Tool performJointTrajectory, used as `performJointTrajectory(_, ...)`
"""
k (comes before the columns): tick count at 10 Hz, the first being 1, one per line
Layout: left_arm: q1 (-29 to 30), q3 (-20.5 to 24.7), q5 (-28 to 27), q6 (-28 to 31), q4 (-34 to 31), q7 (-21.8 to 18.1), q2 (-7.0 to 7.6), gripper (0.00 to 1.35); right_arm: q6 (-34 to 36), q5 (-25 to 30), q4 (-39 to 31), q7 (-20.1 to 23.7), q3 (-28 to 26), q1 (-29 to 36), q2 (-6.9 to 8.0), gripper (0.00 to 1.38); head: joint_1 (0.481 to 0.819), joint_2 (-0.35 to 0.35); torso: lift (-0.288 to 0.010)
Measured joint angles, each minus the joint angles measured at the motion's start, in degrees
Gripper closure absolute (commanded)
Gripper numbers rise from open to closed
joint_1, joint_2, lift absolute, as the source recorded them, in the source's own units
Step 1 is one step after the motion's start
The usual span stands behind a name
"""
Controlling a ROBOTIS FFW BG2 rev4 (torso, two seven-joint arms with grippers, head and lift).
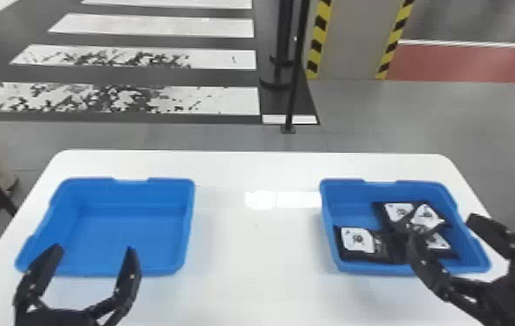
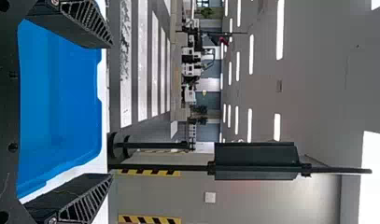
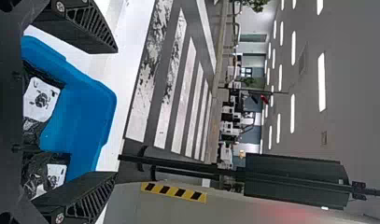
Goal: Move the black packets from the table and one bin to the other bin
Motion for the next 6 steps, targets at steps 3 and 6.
performJointTrajectory(3,-0.03,0.01,0.0,-0.22,0.0,0.0,0.0,0.04,0.0,0.0,-0.19,-0.06,-0.1,0.09,0.06,0.08,0.695,-0.047,-0.11)
performJointTrajectory(6,-0.16,-0.18,0.0,-0.2,0.0,0.0,0.0,0.04,0.0,-0.03,-0.18,-0.18,-0.11,0.09,0.13,0.08,0.695,-0.05,-0.11)
